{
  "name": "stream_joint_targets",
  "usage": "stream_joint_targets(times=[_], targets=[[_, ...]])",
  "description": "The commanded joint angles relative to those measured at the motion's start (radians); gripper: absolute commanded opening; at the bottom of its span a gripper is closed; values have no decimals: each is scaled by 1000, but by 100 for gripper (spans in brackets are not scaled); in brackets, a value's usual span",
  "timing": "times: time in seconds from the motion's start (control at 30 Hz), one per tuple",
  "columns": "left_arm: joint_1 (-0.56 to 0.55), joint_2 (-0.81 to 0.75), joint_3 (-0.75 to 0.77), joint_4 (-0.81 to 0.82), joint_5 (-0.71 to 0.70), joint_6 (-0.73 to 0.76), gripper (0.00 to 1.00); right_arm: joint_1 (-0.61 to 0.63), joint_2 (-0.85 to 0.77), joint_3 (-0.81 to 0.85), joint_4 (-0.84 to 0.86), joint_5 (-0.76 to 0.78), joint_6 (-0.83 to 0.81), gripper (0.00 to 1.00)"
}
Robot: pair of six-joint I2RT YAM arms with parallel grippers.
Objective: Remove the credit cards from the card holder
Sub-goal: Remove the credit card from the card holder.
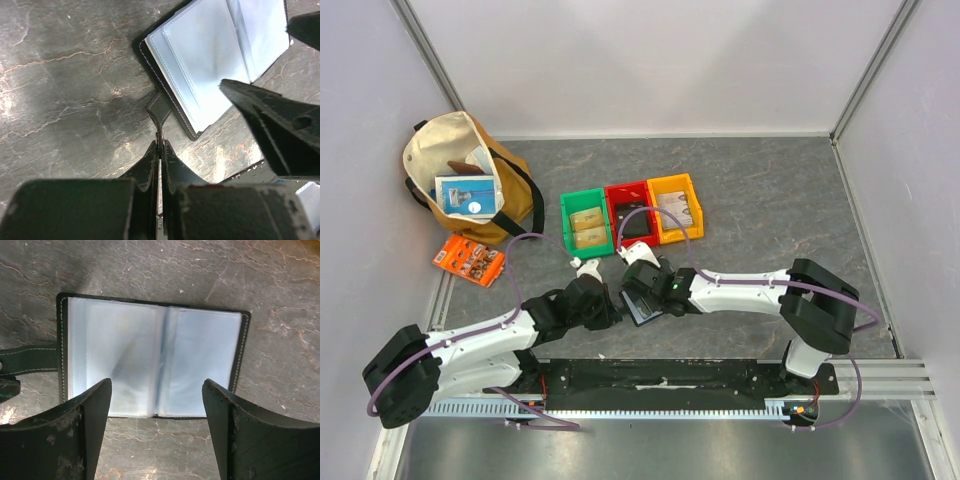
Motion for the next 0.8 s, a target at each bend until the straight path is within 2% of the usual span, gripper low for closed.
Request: stream_joint_targets(times=[0.0, 0.23, 0.47, 0.77], targets=[[-5, -14, 2, -18, -12, -4, 2, 2, -64, 51, -48, 52, -9, 79], [-5, -17, 3, -21, -14, 0, 2, -7, -73, 60, -74, 66, -25, 77], [-4, -9, 8, -20, -11, 3, 2, 2, -41, 71, -16, -67, -38, 86], [-4, -11, 5, -20, -11, 3, 2, 9, 59, 90, 12, -72, -34, 91]])
